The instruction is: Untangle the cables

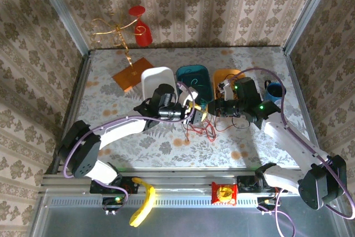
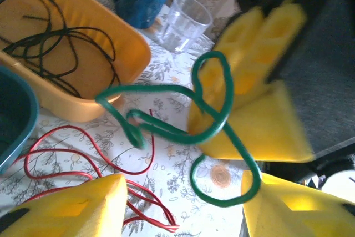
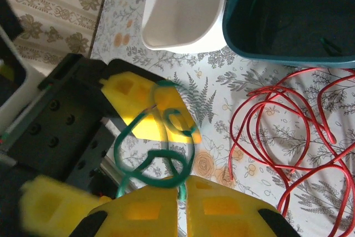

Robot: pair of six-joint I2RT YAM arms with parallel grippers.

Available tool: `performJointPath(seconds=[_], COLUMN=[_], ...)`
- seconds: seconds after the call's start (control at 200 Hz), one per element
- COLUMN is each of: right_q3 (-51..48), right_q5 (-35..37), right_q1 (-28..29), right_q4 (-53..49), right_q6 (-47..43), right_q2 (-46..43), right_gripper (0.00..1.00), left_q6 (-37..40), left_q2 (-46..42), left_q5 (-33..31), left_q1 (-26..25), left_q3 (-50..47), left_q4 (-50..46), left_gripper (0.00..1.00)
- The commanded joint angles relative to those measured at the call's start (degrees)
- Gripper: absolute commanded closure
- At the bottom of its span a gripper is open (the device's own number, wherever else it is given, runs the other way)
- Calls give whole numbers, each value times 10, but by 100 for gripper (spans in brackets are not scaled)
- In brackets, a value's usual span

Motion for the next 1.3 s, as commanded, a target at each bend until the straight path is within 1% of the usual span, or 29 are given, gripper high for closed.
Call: performJointPath(seconds=[0.0,0.08,0.15,0.185,0.26,0.395,0.5,0.56,0.65,0.69,0.73,0.805,0.86,0.965,1.08,1.195,1.295], right_q3=[14,12,5,2,-6,-27,-50,-62,-72,-73,-71,-65,-60,-52,-52,-46,-43], right_q5=[-21,-21,-19,-16,-1,41,59,58,37,20,7,0,3,-5,-26,-22,-18], right_q1=[3,3,2,2,-1,-19,-38,-48,-53,-53,-53,-52,-53,-53,-50,-36,-24], right_q4=[14,13,14,13,12,11,17,23,39,47,55,60,61,71,108,131,173], right_q6=[14,16,19,21,26,49,77,92,94,90,85,75,72,73,97,105,119], right_q2=[2,1,-1,-2,-3,-11,-14,-12,-13,-16,-21,-36,-45,-44,-28,0,27], right_gripper=[88,88,88,88,89,89,89,90,88,85,78,65,58,56,55,55,56], left_q6=[-8,-16,-24,-29,-41,-62,-63,-58,-44,-36,-29,-20,-19,-16,-15,-13,-14], left_q2=[2,-2,-6,-8,-15,-33,-51,-58,-63,-64,-64,-61,-58,-51,-45,-46,-50], left_q5=[-45,-63,-66,-66,-68,-67,-71,-74,-74,-77,-78,-78,-78,-75,-72,-72,-65], left_q1=[-3,-3,-2,-1,2,12,17,17,15,12,10,5,3,-2,-7,-9,-9], left_q3=[13,6,2,1,-8,-31,-44,-44,-37,-35,-30,-24,-23,-18,-16,-15,-15], left_q4=[34,57,72,78,92,118,116,103,76,65,51,33,30,27,30,31,34], left_gripper=[59,78,90,95,100,100,100,100,100,100,100,100,100,100,100,100,100])
